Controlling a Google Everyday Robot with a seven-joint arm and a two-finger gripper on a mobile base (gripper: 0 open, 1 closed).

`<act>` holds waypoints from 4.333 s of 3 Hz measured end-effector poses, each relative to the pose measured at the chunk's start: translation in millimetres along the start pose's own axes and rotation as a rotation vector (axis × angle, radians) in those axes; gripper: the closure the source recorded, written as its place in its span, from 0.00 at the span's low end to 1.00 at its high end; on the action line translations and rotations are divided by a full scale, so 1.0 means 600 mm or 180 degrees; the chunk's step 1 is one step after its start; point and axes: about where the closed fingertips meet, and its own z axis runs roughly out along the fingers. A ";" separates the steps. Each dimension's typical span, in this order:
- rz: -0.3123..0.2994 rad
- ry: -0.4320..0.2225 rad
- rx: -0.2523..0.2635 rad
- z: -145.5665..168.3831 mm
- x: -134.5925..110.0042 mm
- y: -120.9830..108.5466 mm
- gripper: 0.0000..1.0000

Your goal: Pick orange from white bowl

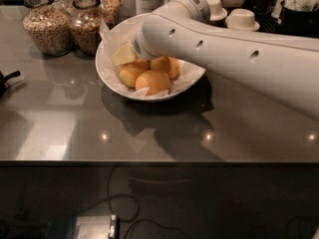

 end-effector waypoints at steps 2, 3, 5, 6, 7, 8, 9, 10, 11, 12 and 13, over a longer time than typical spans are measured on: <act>0.0088 0.0027 0.0040 0.005 -0.011 -0.001 0.52; 0.0088 0.0027 0.0040 0.002 -0.016 -0.002 0.75; 0.0170 -0.0438 0.0161 -0.035 -0.046 -0.047 1.00; 0.0210 -0.0548 0.0088 -0.086 -0.054 -0.064 1.00; 0.0128 -0.0456 -0.0011 -0.130 -0.054 -0.072 1.00; 0.0028 -0.0242 -0.0216 -0.132 -0.034 -0.068 1.00; -0.0007 -0.0049 -0.0393 -0.100 -0.012 -0.056 1.00; -0.0007 -0.0049 -0.0392 -0.096 -0.016 -0.057 1.00; 0.0077 0.0080 -0.0418 -0.038 -0.002 -0.055 1.00; 0.0077 0.0080 -0.0418 -0.035 -0.004 -0.056 1.00; 0.0077 0.0080 -0.0418 -0.035 -0.004 -0.056 0.81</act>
Offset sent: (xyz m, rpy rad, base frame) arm 0.0297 -0.0051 0.0085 0.0466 -0.0320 -0.1317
